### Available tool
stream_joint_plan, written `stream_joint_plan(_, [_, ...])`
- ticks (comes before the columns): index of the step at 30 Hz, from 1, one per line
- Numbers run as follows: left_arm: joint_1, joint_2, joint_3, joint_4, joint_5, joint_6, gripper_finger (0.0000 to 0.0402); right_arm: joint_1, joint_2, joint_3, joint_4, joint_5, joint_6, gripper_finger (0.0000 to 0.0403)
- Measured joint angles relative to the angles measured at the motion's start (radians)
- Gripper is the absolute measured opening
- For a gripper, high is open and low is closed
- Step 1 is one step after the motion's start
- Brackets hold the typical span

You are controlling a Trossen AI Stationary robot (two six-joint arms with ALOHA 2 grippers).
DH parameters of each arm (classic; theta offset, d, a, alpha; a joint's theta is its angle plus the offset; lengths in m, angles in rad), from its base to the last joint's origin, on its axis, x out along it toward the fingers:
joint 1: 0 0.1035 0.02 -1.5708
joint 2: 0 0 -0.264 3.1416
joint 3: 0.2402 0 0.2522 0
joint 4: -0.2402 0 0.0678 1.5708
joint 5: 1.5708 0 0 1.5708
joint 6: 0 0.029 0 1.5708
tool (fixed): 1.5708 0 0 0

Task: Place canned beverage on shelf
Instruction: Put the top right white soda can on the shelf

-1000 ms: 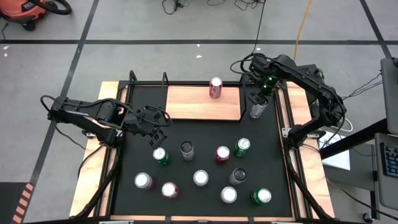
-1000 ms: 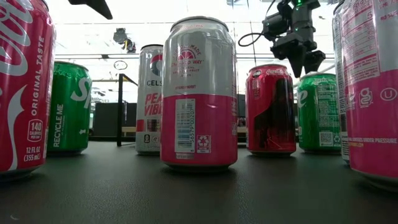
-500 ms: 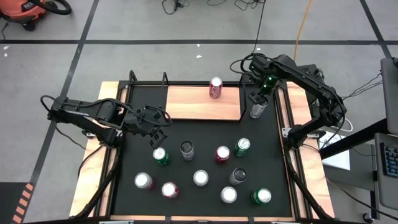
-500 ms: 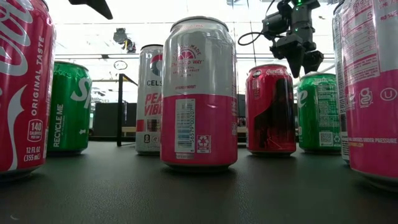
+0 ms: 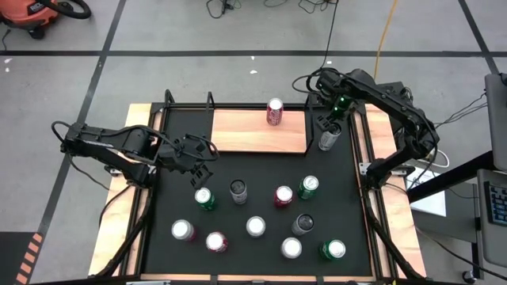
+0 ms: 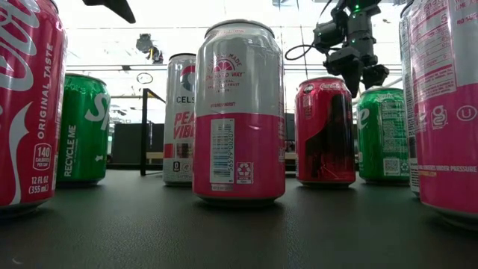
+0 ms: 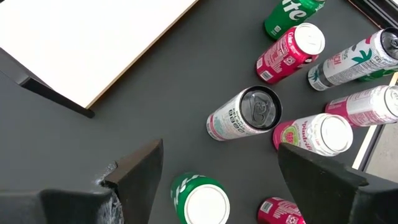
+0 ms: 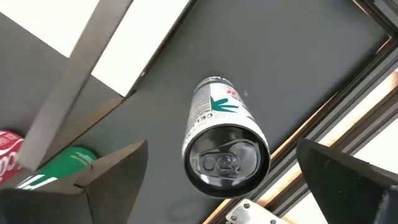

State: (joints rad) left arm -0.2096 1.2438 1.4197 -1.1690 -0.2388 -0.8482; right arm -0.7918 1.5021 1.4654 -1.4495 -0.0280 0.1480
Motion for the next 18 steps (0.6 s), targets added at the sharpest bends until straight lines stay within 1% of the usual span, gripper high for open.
stream_joint_plan(7, [0.000,0.000,0.000,-0.002,-0.001,-0.001,0.0315,0.000,0.018,-0.007,-0.004,0.000,0.047,0.0389])
stream_joint_plan(12, [0.000,0.000,0.000,-0.003,-0.004,-0.001,0.0315,0.000,0.018,-0.007,-0.005,0.000,0.049,0.0389])
stream_joint_plan(18, [0.000,0.000,0.000,-0.035,-0.007,-0.003,0.0315,0.001,0.017,-0.078,0.025,0.001,0.093,0.0389])
